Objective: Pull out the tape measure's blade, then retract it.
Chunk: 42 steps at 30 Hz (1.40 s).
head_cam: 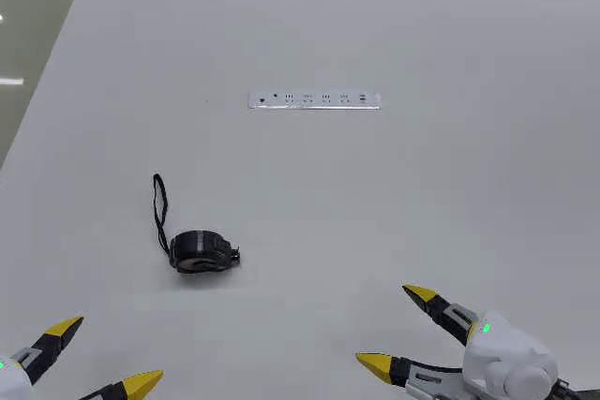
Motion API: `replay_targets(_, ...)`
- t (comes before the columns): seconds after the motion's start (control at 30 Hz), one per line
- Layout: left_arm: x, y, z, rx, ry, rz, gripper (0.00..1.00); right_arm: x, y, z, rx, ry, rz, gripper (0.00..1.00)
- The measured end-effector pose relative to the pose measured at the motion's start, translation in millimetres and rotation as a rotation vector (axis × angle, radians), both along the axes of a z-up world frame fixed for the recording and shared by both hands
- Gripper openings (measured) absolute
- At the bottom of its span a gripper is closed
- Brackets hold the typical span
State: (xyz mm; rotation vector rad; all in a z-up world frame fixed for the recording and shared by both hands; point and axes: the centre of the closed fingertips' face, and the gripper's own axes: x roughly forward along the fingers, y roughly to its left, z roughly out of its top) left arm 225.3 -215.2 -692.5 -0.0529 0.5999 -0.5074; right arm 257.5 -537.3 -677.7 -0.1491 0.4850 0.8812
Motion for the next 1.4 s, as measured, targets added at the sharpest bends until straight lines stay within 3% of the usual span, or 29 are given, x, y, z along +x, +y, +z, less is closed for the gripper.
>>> replay_targets(0.47,-0.4,-5.0,3.2,-0.006,0.001,-0.001,0.84,-0.9,0.0,-2.0,-0.001,0.001,0.001,0.73)
replay_targets(1.4,-0.1,-0.8,1.6,-0.015,-0.011,0.003,0.84,-2.0,3.1,-0.7,-0.001,0.000,0.002,0.72)
